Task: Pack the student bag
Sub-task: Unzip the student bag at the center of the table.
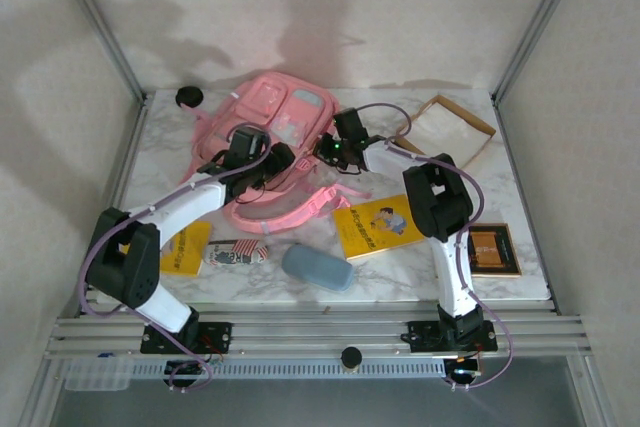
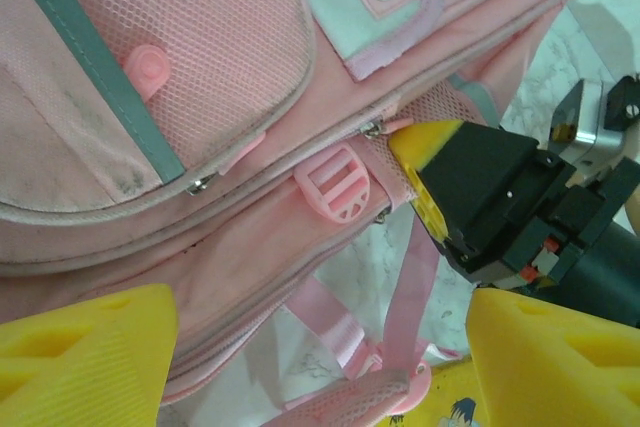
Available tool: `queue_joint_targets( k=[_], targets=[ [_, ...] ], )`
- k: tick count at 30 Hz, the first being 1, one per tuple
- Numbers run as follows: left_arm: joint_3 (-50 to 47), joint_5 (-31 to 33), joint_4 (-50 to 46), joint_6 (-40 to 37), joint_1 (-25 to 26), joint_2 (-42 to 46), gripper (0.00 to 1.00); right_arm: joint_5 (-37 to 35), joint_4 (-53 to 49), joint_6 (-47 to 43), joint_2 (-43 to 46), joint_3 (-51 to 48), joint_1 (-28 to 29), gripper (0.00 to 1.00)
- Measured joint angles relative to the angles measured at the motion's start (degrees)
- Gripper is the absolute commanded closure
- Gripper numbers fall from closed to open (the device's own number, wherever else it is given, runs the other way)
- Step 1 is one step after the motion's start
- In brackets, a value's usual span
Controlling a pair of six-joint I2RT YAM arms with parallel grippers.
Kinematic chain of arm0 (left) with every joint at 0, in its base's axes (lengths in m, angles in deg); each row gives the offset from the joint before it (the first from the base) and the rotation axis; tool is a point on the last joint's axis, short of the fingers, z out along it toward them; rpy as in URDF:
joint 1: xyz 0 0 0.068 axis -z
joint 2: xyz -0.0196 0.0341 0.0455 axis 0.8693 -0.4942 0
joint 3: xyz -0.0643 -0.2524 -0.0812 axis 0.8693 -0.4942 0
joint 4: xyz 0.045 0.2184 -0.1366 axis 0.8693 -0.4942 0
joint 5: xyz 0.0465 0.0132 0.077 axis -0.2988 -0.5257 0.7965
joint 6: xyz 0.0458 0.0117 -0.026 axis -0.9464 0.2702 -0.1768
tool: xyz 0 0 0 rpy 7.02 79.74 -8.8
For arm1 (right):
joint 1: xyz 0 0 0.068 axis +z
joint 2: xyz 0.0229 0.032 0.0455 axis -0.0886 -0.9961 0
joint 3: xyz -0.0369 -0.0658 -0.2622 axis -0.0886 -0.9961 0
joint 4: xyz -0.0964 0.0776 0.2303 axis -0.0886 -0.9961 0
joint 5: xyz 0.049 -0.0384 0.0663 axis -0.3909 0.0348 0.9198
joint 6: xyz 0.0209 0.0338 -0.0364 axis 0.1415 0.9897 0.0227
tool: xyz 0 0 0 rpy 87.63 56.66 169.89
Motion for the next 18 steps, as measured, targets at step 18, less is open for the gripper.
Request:
queue_joint_targets(
  k=[18],
  targets=[
    [0.26, 3.02, -1.31, -4.5, 8.79, 6.1, 0.44, 4.31, 6.32, 11.21, 8.92, -2.16, -0.02, 1.0]
  ],
)
